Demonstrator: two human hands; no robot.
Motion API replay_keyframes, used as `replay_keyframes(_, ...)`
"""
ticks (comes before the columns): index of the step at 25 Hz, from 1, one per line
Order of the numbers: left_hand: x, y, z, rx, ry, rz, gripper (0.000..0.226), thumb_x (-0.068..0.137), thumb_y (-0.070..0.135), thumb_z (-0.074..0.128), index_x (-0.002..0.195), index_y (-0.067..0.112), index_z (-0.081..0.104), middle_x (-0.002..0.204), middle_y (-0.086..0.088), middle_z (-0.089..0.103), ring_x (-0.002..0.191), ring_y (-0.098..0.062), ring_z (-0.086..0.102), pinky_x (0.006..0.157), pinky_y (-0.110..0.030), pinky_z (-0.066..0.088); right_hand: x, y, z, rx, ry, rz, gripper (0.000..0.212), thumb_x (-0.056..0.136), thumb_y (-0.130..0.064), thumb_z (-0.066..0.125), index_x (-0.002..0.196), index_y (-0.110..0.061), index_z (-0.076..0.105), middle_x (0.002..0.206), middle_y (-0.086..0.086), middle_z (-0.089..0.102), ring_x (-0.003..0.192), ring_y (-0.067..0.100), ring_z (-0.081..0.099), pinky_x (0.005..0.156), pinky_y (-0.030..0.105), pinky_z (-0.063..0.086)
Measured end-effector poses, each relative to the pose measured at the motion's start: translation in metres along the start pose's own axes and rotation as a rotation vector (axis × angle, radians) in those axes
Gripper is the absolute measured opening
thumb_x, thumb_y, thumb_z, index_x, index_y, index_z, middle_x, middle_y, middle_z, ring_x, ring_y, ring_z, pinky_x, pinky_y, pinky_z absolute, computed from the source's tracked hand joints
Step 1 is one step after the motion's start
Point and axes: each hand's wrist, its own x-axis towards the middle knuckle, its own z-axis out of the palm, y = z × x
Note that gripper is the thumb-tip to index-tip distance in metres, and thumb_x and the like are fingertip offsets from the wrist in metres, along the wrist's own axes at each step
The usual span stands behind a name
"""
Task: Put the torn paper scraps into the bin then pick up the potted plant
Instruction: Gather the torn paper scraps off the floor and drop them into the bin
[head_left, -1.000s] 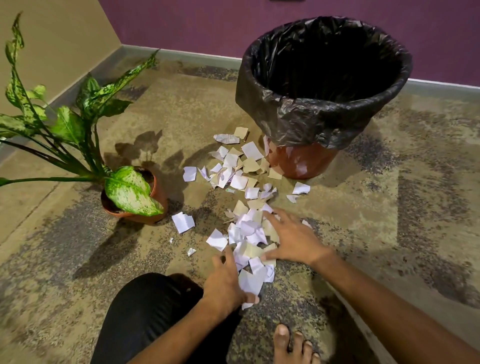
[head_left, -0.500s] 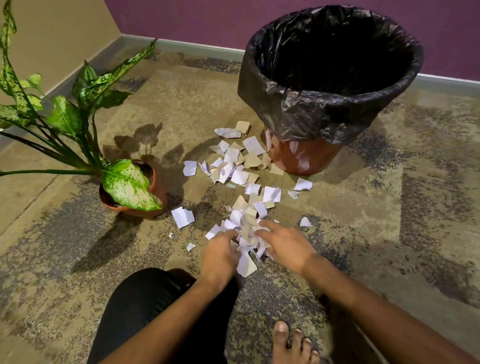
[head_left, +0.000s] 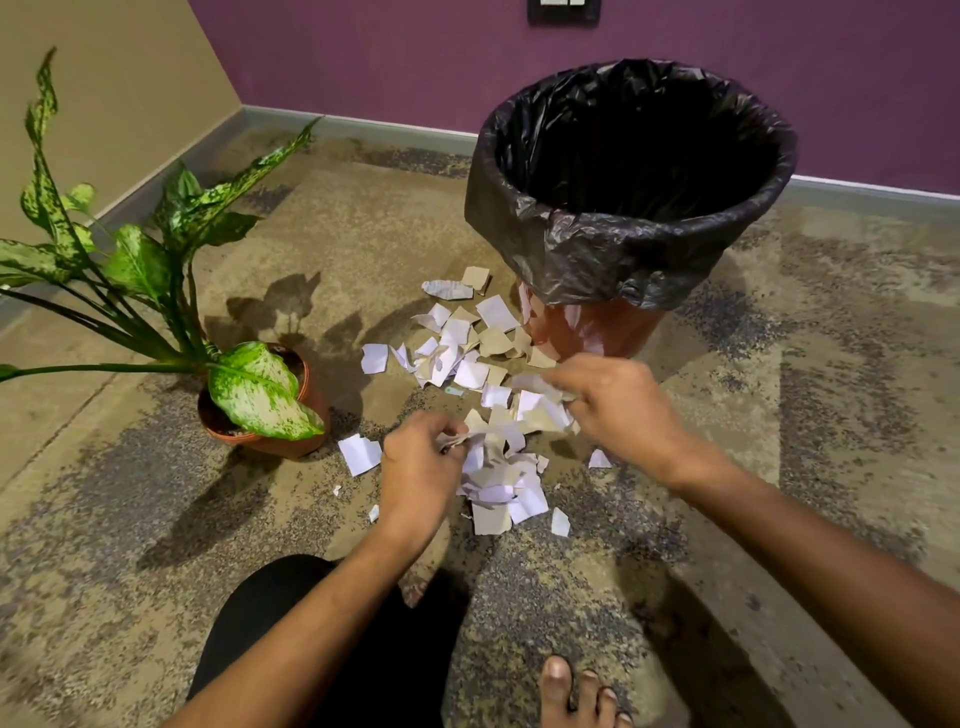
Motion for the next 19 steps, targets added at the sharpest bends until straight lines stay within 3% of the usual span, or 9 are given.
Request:
replay_keyframes(4, 0.016, 0.04, -0.015, -0.118, 0.123, 0.074, 0.013, 0.08, 0.008, 0.075, 0.08, 0.019, 0.069, 0.084, 0.006, 0.068, 0.068, -0.009, 0.063, 0.053, -0.01, 0.043, 0.04, -0.003, -0.065, -0.045, 0.283, -0.031, 0.04, 0.075, 0.004, 0.065, 0.11, -0.015, 0.072, 0.097, 0.002, 0.072, 0.089, 0.019, 0.067, 0.082, 0.037, 0.055)
replay_keyframes(9, 0.036, 0.084, -0.037, -0.224, 0.25, 0.172, 0.022, 0.078, 0.008, 0.075, 0.077, 0.028, 0.067, 0.082, 0.014, 0.067, 0.075, -0.012, 0.066, 0.067, -0.027, 0.054, 0.094, 0.011, -0.122, -0.146, 0.462, 0.009, 0.035, 0.076, -0.002, 0.056, 0.105, -0.015, 0.071, 0.09, 0.007, 0.07, 0.087, 0.026, 0.064, 0.075, 0.036, 0.05)
replay_keyframes(11, 0.047, 0.098, -0.042, -0.263, 0.275, 0.183, 0.017, 0.078, 0.009, 0.075, 0.08, 0.025, 0.071, 0.084, 0.009, 0.07, 0.075, -0.012, 0.067, 0.068, -0.031, 0.056, 0.113, 0.02, -0.13, -0.189, 0.454, 0.093, 0.036, 0.077, -0.005, 0.056, 0.108, -0.016, 0.07, 0.098, 0.007, 0.07, 0.096, 0.028, 0.063, 0.082, 0.035, 0.047)
replay_keyframes(14, 0.059, 0.124, -0.047, -0.293, 0.282, 0.212, 0.022, 0.077, 0.004, 0.07, 0.078, 0.026, 0.07, 0.084, 0.007, 0.07, 0.067, -0.008, 0.064, 0.057, -0.028, 0.054, 0.13, 0.032, -0.129, -0.154, 0.302, 0.227, 0.046, 0.08, -0.007, 0.063, 0.125, -0.019, 0.062, 0.124, 0.007, 0.064, 0.116, 0.025, 0.057, 0.097, 0.032, 0.043)
replay_keyframes(17, 0.076, 0.15, -0.047, -0.332, 0.271, 0.277, 0.027, 0.078, 0.005, 0.069, 0.074, 0.031, 0.067, 0.085, 0.01, 0.069, 0.074, -0.01, 0.068, 0.064, -0.033, 0.059, 0.131, 0.037, -0.119, -0.069, 0.182, 0.262, 0.059, 0.079, -0.006, 0.066, 0.134, -0.024, 0.055, 0.135, 0.005, 0.055, 0.122, 0.023, 0.051, 0.099, 0.026, 0.039)
replay_keyframes(19, 0.087, 0.165, -0.044, -0.341, 0.269, 0.305, 0.027, 0.078, 0.006, 0.068, 0.073, 0.032, 0.065, 0.083, 0.01, 0.069, 0.076, -0.011, 0.068, 0.065, -0.037, 0.059, 0.126, 0.039, -0.115, -0.047, 0.213, 0.243, 0.061, 0.079, -0.003, 0.064, 0.134, -0.025, 0.054, 0.137, 0.003, 0.053, 0.125, 0.022, 0.049, 0.101, 0.029, 0.039)
